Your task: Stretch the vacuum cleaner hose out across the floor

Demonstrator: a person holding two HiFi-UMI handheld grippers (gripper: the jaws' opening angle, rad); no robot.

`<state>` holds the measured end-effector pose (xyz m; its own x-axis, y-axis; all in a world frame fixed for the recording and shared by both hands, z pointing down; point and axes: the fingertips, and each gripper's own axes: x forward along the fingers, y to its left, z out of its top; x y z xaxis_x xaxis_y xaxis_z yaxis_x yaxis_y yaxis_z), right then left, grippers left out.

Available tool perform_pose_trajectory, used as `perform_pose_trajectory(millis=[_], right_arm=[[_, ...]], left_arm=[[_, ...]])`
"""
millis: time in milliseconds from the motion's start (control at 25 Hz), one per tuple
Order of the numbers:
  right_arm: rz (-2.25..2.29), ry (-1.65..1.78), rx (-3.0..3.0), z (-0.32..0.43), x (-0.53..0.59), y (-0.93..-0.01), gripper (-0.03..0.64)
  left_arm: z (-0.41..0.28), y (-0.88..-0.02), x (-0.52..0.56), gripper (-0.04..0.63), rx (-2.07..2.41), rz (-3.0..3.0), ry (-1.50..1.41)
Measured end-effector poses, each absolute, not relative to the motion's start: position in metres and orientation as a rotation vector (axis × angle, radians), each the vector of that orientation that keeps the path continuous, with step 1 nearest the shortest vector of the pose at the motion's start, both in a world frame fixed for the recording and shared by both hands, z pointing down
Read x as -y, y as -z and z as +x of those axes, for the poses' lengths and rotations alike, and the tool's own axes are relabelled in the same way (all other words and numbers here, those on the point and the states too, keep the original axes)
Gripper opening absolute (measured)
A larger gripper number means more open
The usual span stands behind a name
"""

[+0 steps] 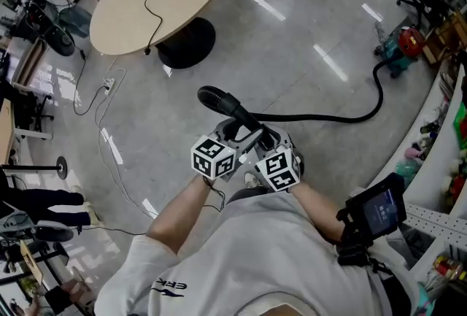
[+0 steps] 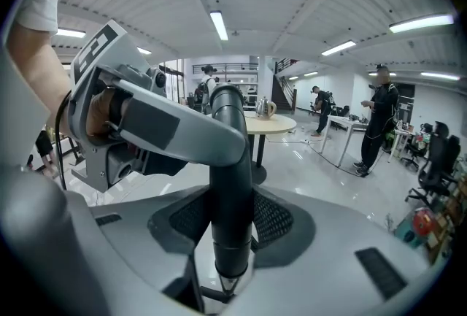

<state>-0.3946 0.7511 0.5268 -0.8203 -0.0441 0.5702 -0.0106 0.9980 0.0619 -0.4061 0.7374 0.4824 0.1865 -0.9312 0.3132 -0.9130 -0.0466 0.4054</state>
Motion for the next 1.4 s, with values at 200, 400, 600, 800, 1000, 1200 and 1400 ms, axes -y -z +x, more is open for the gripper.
perform_pose_trajectory(millis=[200,400,600,800,1000,1200,1400], right_arm=[[0.065,0.037,2.536,-0.38,-0.773,-0.526,0.158],[0.069,0.018,2.544,-0.36,-0.778,-0.516,0.158],[0.081,0.025,2.548,-0.334,-0.778,-0.513,0.158],[0.117,0.022,2.554,-0.304,-0.78,-0.518,0.158],[0.155,-0.007,2.554,-0.276,-0.779,-0.522,0.158],[0.197,-0.044,2.559,-0.27,-0.809,-0.528,0.158],[0.241,-0.073,2.552,-0.273,-0.813,-0.531,0.158]], left_arm=[[-0.391,-0.481,-0.758,0.229,1.705,1.985,0.043],[-0.37,-0.471,-0.762,0.229,1.709,2.005,0.04],[-0.344,-0.468,-0.763,0.229,1.709,2.024,0.023],[-0.313,-0.474,-0.765,0.229,1.688,2.035,0.011],[-0.285,-0.479,-0.763,0.229,1.652,2.033,-0.003],[-0.279,-0.486,-0.792,0.229,1.612,2.061,-0.004],[-0.28,-0.487,-0.795,0.229,1.568,2.109,-0.022]])
